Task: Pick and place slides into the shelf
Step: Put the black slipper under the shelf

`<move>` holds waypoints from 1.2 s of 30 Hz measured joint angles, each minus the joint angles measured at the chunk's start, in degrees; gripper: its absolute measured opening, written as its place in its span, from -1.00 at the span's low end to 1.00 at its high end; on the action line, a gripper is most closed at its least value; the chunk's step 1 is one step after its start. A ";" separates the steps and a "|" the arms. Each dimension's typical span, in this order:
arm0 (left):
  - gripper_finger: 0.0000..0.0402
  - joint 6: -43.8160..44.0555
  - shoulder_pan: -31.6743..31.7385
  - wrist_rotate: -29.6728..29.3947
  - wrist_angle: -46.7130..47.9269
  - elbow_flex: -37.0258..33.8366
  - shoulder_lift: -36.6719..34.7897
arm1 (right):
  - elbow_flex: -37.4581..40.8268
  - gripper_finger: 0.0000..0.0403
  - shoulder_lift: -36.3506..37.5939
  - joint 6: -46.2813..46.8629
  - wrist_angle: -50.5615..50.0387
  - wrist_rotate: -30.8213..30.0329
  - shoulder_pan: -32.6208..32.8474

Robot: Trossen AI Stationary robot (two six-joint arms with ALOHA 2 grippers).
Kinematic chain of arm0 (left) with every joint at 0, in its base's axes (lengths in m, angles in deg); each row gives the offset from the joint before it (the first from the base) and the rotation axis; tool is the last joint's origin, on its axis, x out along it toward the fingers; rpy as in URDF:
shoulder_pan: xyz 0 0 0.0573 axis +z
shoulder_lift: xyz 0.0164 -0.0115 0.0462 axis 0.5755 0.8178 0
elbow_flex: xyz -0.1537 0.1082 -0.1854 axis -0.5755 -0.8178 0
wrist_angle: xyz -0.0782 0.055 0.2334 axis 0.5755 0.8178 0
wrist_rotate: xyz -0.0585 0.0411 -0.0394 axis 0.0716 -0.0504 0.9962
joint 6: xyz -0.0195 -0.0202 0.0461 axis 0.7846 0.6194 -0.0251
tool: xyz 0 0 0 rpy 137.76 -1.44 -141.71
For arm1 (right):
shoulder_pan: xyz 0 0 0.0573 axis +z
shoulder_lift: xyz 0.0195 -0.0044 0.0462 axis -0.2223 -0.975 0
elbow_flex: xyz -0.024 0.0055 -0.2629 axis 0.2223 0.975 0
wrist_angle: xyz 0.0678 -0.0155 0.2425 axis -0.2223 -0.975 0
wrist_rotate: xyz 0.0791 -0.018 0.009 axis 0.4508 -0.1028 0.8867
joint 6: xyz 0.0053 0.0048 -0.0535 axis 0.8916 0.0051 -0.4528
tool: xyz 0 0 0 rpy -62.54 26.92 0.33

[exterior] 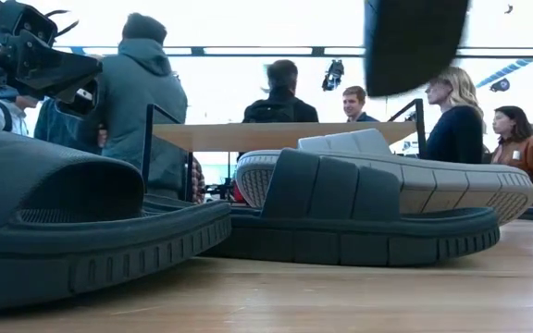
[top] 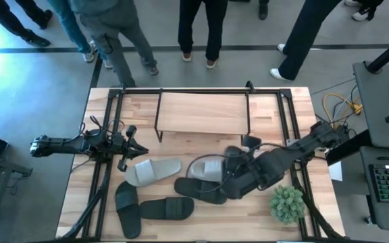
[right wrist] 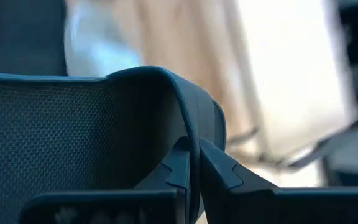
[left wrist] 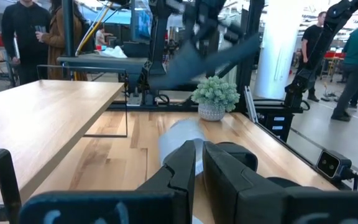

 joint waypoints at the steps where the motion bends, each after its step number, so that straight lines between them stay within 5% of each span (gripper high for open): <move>1: -0.92 0.00 0.00 0.00 -0.03 0.00 0.05 | -1.97 -0.94 -0.20 -2.51 -0.01 -2.85 -0.37; 4: -0.92 0.01 0.01 0.00 -0.02 0.00 0.09 | -5.88 -0.94 -0.47 -10.78 0.04 -8.61 -3.69; 10: -0.92 0.00 0.00 0.00 0.01 0.00 0.09 | -4.93 -0.94 -0.36 -28.52 0.00 -9.56 -16.25; 20: -0.92 0.00 0.00 0.00 0.05 0.00 0.09 | 12.47 -0.94 6.85 -55.35 20.56 -11.20 -27.63; 28: -0.92 0.00 0.02 0.00 0.04 0.00 0.05 | 26.78 -0.94 15.94 -61.18 32.26 -11.21 -32.58; 36: -0.92 0.00 0.00 0.00 0.03 0.00 0.09 | 30.88 -0.94 18.52 -63.76 38.71 -10.64 -32.94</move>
